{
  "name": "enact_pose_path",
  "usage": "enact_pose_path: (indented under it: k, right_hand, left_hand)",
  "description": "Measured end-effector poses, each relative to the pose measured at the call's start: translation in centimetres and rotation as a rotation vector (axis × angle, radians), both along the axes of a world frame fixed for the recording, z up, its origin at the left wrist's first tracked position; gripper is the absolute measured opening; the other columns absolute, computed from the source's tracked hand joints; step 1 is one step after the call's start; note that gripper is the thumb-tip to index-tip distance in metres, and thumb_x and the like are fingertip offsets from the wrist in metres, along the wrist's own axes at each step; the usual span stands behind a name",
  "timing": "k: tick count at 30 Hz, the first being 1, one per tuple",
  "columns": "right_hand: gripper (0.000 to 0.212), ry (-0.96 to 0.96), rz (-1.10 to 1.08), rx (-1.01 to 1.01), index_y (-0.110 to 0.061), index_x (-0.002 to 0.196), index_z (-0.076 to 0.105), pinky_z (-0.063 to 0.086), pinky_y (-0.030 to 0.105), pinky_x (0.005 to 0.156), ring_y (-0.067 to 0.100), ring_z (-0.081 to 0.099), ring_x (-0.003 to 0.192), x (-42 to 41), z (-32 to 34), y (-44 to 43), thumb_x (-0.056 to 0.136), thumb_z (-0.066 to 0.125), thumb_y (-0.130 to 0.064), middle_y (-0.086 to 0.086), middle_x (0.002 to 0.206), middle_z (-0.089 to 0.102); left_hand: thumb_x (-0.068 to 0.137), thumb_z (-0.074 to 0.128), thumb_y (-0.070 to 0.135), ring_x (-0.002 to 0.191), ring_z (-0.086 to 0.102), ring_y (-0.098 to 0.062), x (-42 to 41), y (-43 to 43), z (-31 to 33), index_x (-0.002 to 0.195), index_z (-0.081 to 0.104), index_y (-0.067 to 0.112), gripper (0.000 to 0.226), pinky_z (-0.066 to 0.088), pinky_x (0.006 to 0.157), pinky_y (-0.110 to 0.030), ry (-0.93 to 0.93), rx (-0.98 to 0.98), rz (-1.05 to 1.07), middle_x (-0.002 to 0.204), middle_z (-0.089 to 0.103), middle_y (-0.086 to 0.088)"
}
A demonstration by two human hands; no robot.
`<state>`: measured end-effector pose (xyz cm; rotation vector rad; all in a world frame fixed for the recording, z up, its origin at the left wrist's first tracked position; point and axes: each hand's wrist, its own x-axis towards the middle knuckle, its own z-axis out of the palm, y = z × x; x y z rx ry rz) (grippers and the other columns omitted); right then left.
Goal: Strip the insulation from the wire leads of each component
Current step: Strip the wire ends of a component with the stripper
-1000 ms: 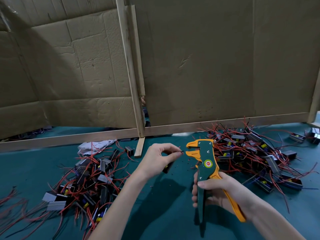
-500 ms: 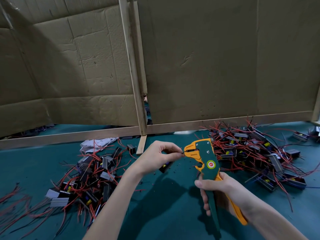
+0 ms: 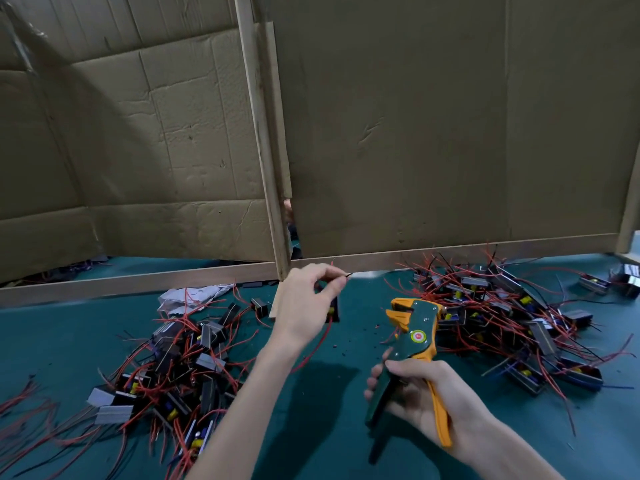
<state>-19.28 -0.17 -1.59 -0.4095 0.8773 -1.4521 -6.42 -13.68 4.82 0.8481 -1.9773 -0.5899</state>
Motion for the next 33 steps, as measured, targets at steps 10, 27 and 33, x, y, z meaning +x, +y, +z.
enact_pose_path:
  k: [10,27,33]
  right_hand:
    - [0.022,-0.061,-0.021,0.074,0.002,0.09,0.056,0.056,0.047,0.065,0.036,0.066,0.065,-1.5,-0.3,-0.3,0.068,0.057,0.006,0.024,0.075,0.062]
    - [0.029,0.023,0.016,0.013,0.005,0.093,0.059,0.057,0.047,0.065,0.036,0.065,0.069,-2.6,-0.6,-0.5,0.065,0.063,0.004,0.025,0.079,0.062]
    - [0.028,0.053,0.004,0.011,0.006,0.095,0.058,0.057,0.047,0.065,0.036,0.065,0.07,-2.8,-0.5,-0.4,0.067,0.062,0.003,0.025,0.08,0.062]
  left_hand:
    - [0.097,0.05,0.009,0.111,0.06,-0.022,-14.1,3.6,4.1,0.127,0.06,0.019,0.033,0.047,0.101,-0.035,0.157,0.404,-0.576,0.128,0.057,-0.015]
    - [0.093,0.04,0.006,0.118,0.051,-0.033,4.0,-12.2,-6.0,0.126,0.056,0.019,0.039,0.044,0.09,-0.035,-0.844,0.338,0.441,0.129,0.057,-0.014]
    - [0.085,0.055,0.0,0.105,0.06,-0.032,4.8,-11.5,-6.3,0.118,0.065,0.018,0.039,0.046,0.074,-0.031,-0.705,0.23,0.393,0.118,0.065,-0.014]
